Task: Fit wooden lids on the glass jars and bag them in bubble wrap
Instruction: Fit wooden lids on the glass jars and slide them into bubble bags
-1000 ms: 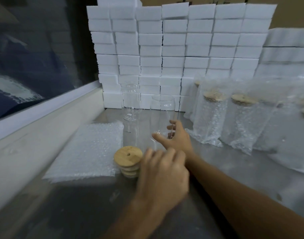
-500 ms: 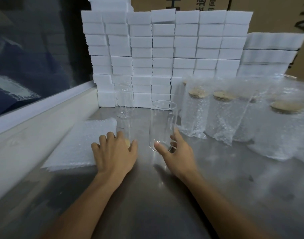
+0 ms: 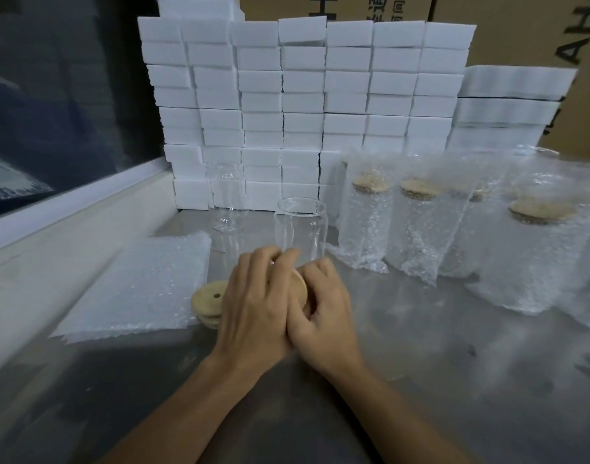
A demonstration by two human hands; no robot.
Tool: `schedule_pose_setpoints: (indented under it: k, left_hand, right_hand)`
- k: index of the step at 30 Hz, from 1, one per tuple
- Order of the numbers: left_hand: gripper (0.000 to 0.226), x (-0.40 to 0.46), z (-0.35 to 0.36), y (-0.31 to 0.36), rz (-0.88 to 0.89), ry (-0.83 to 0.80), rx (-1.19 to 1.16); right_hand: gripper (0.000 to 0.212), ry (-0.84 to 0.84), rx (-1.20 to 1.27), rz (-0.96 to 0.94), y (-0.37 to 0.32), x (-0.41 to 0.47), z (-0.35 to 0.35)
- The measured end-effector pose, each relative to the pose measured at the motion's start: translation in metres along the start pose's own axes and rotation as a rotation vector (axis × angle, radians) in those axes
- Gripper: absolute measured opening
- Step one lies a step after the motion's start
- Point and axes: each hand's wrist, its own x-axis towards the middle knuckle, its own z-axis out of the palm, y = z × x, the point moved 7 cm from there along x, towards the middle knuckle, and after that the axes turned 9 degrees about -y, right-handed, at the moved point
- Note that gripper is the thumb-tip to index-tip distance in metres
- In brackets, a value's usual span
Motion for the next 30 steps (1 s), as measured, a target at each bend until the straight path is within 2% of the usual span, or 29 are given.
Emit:
schedule_pose_setpoints:
  k: [2, 5, 8, 11, 13, 14, 16, 20, 24, 26, 30]
  left_hand:
    - [0.059, -0.003, 0.0, -0.005, -0.074, 0.025, -0.076]
    - [0.087, -0.006, 0.002, -0.016, -0.196, 0.035, -0.208]
    - [0.103, -0.01, 0.015, -0.031, -0.319, -0.036, -0.377]
    - [0.115, -0.016, 0.031, -0.039, -0.466, -0.165, -0.607]
    - [0.119, -0.021, 0.042, -0.04, -0.523, -0.218, -0.706]
    - [0.12, -0.022, 0.045, -0.042, -0.539, -0.22, -0.726]
    - [0.12, -0.022, 0.045, -0.047, -0.558, -0.185, -0.691]
    - [0.107, -0.017, 0.032, -0.048, -0.483, -0.115, -0.494]
    - [0.104, -0.013, 0.025, -0.034, -0.374, -0.13, -0.499]
    - [0.103, -0.012, 0.021, -0.027, -0.32, -0.153, -0.447]
    - [0.096, -0.007, 0.008, -0.019, -0.203, -0.097, -0.214]
  right_hand:
    - [0.032, 0.121, 0.065, 0.061, 0.005, -0.002, -0.008]
    - [0.036, 0.27, 0.219, 0.192, 0.021, 0.0, -0.021]
    - [0.014, 0.3, 0.585, 0.388, 0.045, 0.004, -0.021]
    - [0.021, 0.304, 0.884, 0.577, 0.067, 0.002, -0.015]
    - [0.022, 0.276, 0.96, 0.679, 0.072, 0.0, -0.01]
    - [0.031, 0.253, 0.984, 0.714, 0.071, 0.0, -0.009]
    - [0.042, 0.204, 1.028, 0.73, 0.069, 0.001, -0.009]
    - [0.025, 0.15, 1.211, 0.708, 0.06, 0.0, -0.008]
    - [0.028, 0.145, 1.466, 0.757, 0.053, -0.003, 0.001]
    - [0.034, 0.147, 1.512, 0.756, 0.053, -0.003, -0.002]
    - [0.032, 0.153, 1.471, 0.752, 0.055, -0.001, -0.008]
